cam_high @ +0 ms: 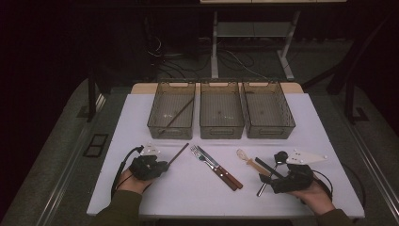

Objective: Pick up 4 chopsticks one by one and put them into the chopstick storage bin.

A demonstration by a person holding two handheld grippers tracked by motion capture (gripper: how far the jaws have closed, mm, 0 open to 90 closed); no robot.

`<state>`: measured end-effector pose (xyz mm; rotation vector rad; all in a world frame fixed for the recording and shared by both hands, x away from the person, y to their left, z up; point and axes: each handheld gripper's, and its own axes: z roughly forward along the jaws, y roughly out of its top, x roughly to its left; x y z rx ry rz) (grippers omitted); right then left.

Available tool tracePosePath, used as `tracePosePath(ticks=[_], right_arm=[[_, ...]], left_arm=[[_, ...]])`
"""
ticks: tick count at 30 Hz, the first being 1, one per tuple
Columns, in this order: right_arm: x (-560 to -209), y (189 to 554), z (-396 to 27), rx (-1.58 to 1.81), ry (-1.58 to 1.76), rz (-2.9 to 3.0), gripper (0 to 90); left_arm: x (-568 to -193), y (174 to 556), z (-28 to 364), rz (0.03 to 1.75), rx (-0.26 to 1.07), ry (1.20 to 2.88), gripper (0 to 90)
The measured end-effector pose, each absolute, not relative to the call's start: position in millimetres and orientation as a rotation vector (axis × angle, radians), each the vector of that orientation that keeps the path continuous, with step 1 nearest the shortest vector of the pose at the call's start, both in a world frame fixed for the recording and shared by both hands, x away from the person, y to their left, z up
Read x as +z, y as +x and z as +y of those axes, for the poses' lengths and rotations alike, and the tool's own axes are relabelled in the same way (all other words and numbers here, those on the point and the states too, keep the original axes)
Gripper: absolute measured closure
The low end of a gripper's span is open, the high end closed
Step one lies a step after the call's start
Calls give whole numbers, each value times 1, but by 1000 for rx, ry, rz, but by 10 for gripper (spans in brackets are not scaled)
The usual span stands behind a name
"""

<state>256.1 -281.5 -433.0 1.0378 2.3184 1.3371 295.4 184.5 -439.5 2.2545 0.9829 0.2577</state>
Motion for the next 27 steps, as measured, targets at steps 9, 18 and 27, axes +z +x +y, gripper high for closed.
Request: tracePosePath(ticks=[9, 18, 27], right_arm=[[-433, 256, -281, 1331, 1036, 2323, 42], [-433, 256, -281, 1332, 1036, 2321, 42], [-433, 256, -281, 1333, 1035, 2321, 42]], left_arm=[[-440, 294, 181, 984, 292, 2268, 831], [-439, 295, 180, 996, 293, 2279, 846], [-439, 296, 182, 989, 273, 2276, 847]])
